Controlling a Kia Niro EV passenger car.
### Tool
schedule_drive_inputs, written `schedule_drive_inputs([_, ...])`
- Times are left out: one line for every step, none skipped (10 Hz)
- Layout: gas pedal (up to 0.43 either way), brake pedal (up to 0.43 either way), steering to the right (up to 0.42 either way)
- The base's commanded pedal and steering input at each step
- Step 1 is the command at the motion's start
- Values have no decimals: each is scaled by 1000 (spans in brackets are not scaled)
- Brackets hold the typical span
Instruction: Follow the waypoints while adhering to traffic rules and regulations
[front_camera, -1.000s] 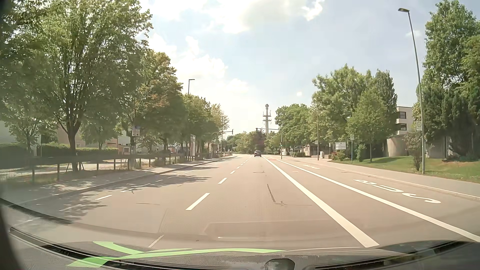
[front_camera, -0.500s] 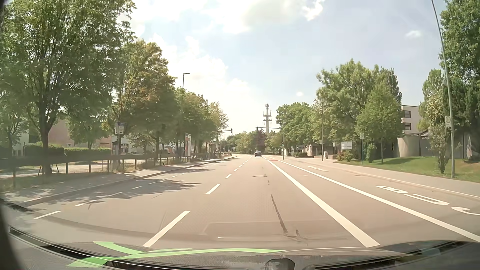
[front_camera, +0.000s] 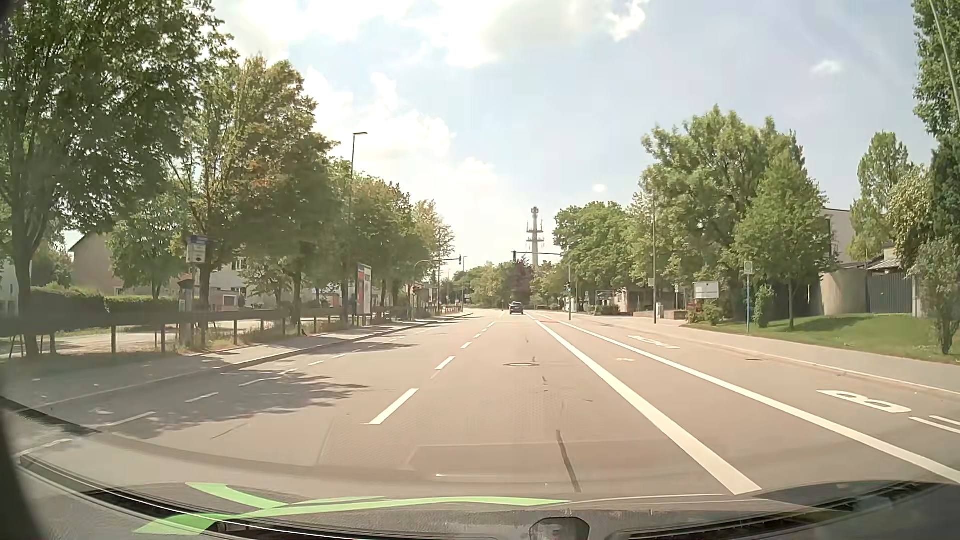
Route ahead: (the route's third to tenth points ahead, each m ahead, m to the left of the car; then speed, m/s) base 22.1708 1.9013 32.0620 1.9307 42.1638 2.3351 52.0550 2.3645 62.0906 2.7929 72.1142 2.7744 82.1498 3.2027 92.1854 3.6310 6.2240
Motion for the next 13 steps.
schedule_drive_inputs([118, 0, -3])
schedule_drive_inputs([118, 0, -3])
schedule_drive_inputs([118, 0, -3])
schedule_drive_inputs([118, 0, -3])
schedule_drive_inputs([118, 0, -3])
schedule_drive_inputs([118, 0, -2])
schedule_drive_inputs([118, 0, -1])
schedule_drive_inputs([118, 0, -1])
schedule_drive_inputs([118, 0, -1])
schedule_drive_inputs([118, 0, -1])
schedule_drive_inputs([118, 0, 0])
schedule_drive_inputs([118, 0, 0])
schedule_drive_inputs([118, 0, 0])
